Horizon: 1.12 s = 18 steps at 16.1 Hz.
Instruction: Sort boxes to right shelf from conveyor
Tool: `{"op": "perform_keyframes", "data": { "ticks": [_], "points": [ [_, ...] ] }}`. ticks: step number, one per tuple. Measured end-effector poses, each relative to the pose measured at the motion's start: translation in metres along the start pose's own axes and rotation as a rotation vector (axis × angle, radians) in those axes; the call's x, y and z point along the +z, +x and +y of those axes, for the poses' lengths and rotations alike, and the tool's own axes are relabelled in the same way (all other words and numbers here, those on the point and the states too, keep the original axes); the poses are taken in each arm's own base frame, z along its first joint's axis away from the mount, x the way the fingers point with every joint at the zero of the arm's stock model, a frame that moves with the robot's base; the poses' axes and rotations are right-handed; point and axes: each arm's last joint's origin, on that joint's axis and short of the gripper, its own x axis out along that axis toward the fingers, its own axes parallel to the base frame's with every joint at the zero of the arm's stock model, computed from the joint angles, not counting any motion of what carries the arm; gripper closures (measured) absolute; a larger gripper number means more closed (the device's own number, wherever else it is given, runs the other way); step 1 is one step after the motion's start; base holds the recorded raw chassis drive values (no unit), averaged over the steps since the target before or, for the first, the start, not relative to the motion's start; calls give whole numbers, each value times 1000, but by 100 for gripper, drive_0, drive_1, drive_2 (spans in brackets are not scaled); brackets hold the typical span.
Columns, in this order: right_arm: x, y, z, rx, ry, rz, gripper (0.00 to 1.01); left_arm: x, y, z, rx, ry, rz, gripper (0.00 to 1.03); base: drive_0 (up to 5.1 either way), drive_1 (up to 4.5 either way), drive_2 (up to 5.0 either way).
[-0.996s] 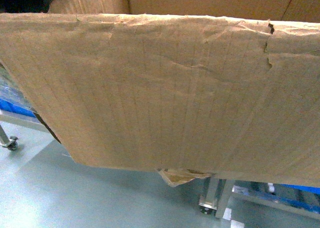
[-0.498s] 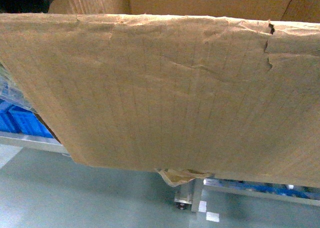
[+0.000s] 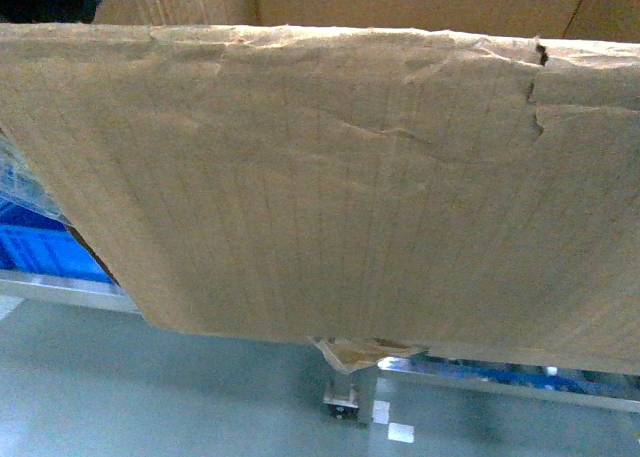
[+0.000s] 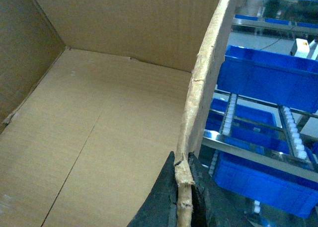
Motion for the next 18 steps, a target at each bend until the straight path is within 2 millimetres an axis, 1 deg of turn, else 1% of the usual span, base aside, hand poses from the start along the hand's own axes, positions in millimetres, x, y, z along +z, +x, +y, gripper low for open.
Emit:
{"op": "perform_keyframes", "data": {
  "ticks": [16, 18],
  "points": [
    [0, 0, 0, 0, 0, 1, 98, 0, 0, 0, 0, 1, 1, 100, 496, -249, -249],
    [0, 0, 0, 0, 0, 1, 98, 0, 0, 0, 0, 1, 1, 100, 476, -135, -322]
  ]
}}
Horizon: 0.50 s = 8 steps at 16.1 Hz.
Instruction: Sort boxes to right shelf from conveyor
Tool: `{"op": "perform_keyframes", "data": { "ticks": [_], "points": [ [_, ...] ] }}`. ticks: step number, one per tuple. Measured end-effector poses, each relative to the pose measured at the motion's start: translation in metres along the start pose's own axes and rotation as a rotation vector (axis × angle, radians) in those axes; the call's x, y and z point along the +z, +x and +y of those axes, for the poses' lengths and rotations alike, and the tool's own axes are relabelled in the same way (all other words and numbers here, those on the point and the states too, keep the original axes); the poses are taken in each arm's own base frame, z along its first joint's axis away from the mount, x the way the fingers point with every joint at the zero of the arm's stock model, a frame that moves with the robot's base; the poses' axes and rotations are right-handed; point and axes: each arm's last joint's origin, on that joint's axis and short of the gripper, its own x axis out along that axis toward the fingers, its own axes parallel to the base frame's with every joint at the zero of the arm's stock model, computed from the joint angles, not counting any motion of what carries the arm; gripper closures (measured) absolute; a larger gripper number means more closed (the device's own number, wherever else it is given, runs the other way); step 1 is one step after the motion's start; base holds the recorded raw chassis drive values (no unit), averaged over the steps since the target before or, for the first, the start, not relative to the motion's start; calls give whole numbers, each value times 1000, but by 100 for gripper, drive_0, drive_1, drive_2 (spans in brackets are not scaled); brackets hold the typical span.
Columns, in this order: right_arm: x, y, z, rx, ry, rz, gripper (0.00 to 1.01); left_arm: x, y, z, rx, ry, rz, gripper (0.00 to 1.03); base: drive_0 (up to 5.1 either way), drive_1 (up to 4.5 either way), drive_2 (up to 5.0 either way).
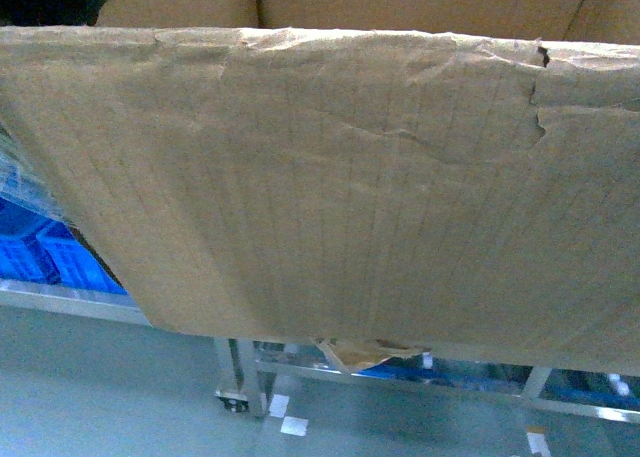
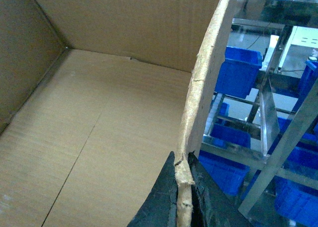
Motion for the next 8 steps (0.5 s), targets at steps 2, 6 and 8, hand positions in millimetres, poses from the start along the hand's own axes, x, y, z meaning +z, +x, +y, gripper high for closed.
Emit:
{"op": "perform_keyframes", "data": {
  "ticks": [2, 6, 8],
  "points": [
    [0, 0, 0, 0, 0, 0, 98, 0, 0, 0, 0, 0, -2, 100, 432, -42, -431],
    [-1, 0, 0, -1, 2, 4, 98, 0, 0, 0, -6, 0, 0, 100, 186, 23, -243],
    [0, 0, 0, 0, 0, -1, 98, 0, 0, -1, -5, 0, -1, 100, 35, 169, -98]
  ]
}}
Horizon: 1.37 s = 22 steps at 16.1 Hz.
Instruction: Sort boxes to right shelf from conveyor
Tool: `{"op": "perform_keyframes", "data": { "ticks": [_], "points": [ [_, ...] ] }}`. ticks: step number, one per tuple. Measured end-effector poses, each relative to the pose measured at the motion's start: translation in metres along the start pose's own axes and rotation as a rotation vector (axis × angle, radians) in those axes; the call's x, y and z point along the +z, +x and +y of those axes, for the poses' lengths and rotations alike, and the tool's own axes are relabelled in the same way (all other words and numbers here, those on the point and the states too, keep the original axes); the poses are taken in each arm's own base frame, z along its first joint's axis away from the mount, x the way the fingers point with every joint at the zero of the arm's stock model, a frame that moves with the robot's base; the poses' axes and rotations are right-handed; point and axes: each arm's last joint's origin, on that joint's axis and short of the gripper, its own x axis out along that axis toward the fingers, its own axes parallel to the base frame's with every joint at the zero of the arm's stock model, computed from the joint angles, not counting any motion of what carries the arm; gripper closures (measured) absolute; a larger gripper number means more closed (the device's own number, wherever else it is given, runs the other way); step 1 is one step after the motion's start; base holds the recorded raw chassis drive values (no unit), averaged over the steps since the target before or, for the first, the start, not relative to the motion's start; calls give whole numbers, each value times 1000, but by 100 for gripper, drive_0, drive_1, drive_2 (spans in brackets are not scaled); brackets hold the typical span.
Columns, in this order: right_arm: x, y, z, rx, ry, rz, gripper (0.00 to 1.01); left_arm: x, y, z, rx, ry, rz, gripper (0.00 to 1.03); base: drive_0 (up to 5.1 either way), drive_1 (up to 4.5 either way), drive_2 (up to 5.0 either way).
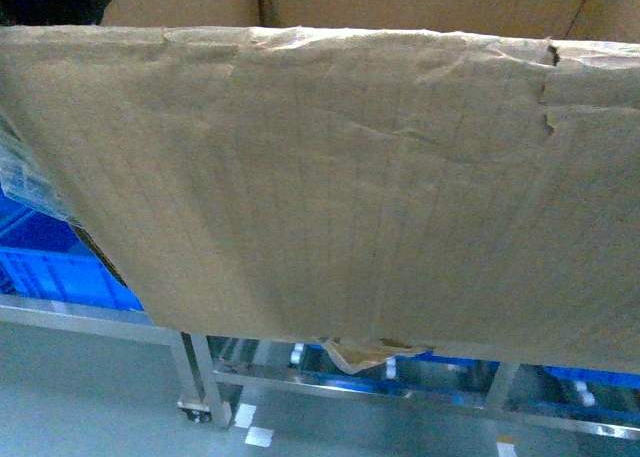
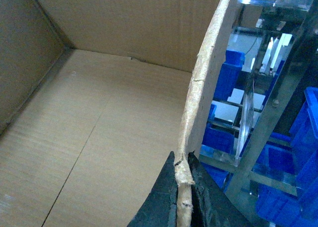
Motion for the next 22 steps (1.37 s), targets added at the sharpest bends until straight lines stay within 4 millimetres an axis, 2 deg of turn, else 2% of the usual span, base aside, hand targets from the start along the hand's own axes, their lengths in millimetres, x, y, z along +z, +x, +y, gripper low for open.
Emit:
{"op": "perform_keyframes", "data": {
  "ticks": [6, 22],
  "points": [
    [0, 0, 0, 0, -1, -1, 98, 0, 0, 0, 5, 0, -1, 100, -284, 496, -141],
    [-1, 0, 0, 0, 0, 3, 98, 0, 0, 1, 6, 0, 1, 100, -2, -2, -2]
  ]
}}
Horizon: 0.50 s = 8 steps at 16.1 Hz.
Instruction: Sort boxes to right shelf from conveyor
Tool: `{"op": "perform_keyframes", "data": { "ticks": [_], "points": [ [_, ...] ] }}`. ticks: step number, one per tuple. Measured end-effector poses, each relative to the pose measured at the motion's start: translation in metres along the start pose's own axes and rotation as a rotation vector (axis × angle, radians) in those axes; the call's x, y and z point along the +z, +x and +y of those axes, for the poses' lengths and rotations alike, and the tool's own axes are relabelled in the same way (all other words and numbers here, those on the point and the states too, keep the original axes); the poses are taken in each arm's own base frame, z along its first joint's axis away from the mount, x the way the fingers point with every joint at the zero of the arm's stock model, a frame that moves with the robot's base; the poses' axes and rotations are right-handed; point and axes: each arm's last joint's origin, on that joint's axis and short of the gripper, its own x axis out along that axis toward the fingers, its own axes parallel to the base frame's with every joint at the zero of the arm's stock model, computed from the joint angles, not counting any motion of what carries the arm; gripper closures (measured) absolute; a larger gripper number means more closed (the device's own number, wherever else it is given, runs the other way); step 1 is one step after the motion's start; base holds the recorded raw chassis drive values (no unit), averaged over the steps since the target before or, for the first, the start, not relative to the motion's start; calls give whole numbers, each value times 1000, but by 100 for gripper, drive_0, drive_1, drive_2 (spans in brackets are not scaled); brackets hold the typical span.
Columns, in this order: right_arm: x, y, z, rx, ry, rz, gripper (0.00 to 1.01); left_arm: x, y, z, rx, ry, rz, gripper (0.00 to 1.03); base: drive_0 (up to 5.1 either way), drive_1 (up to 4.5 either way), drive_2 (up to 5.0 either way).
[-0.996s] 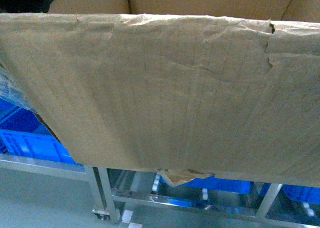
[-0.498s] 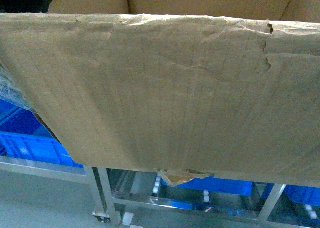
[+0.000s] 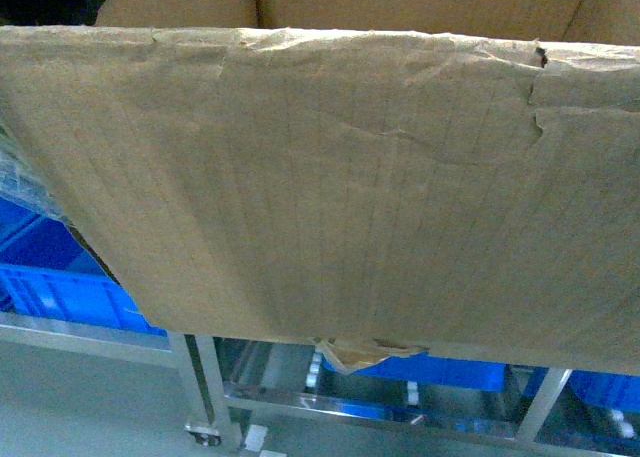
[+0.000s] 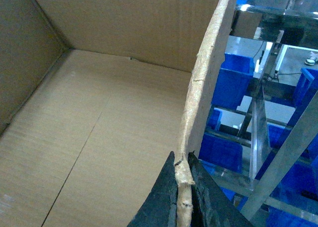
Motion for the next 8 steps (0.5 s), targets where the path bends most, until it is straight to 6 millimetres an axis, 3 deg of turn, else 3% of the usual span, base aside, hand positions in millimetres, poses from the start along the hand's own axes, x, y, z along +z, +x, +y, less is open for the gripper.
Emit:
{"op": "perform_keyframes", "data": {
  "ticks": [8],
  "points": [
    [0, 0, 0, 0, 2, 4, 98, -1, 0, 0, 0, 2, 5, 100, 0, 0, 0]
  ]
}}
